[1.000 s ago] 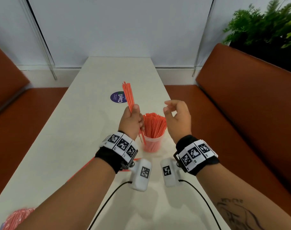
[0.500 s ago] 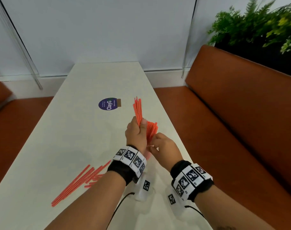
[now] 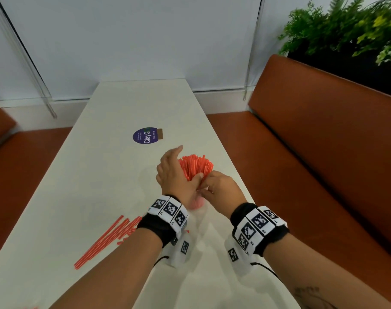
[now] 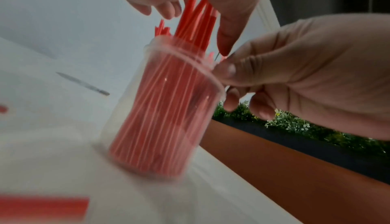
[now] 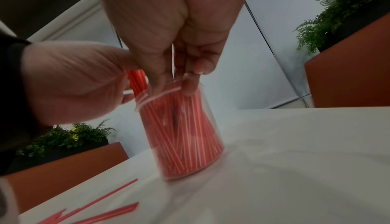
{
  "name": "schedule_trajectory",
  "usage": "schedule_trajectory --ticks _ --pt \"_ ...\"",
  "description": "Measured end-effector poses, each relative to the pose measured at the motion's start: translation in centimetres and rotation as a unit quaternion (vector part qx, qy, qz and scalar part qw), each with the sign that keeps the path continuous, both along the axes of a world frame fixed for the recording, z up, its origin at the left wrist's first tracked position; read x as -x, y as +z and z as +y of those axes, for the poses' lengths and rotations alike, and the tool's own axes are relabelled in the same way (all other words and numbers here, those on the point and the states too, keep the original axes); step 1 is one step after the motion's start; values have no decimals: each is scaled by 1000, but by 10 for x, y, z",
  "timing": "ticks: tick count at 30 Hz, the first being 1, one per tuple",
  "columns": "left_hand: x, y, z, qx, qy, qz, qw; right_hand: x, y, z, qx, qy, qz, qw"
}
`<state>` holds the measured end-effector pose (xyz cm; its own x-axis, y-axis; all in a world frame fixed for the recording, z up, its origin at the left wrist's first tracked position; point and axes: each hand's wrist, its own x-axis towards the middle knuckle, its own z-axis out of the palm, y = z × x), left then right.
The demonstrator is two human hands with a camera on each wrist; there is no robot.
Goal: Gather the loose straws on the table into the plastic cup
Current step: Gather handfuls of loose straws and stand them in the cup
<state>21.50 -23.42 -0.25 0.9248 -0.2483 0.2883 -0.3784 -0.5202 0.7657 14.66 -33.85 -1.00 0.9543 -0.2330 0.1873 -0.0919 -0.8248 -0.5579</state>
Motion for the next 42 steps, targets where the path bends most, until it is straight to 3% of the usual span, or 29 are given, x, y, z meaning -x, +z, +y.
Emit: schedule_trajectory --ticks 2,4,6,8,13,18,20,23,26,29,31,34,38,42 --pt "-6 9 2 -53 -35 -50 997 0 0 0 10 0 3 1000" --pt "-11 12 3 -163 -87 -104 977 1 0 0 13 -2 3 1000" --pt "-14 12 4 -264 -133 -123 947 1 0 0 16 -2 10 1000" --pt "-15 12 3 -310 -146 -120 932 3 2 2 36 2 8 999" --pt "-18 22 9 -200 -92 -105 970 -1 22 6 92 -56 -145 984" --pt "-15 18 9 -292 -115 -80 946 -22 20 2 106 -14 42 993" --pt "-16 16 6 -311 -139 -73 937 -24 15 1 104 9 74 992" --pt "-17 25 10 -282 -138 -51 948 -20 22 2 112 -4 71 991" --pt "-14 43 35 -239 -95 -36 966 -7 45 6 135 -44 4 990" --pt "-9 56 80 -238 -58 46 968 11 66 24 114 -26 -88 989" --pt "-6 57 112 -247 -35 116 962 19 71 44 80 20 -92 992" --pt "-2 44 149 -316 -13 175 932 20 61 70 81 102 36 991" --pt "0 8 177 -450 -2 224 864 2 27 98 158 167 239 944" --pt "-6 -33 191 -489 -1 240 839 -15 0 121 179 176 293 923"
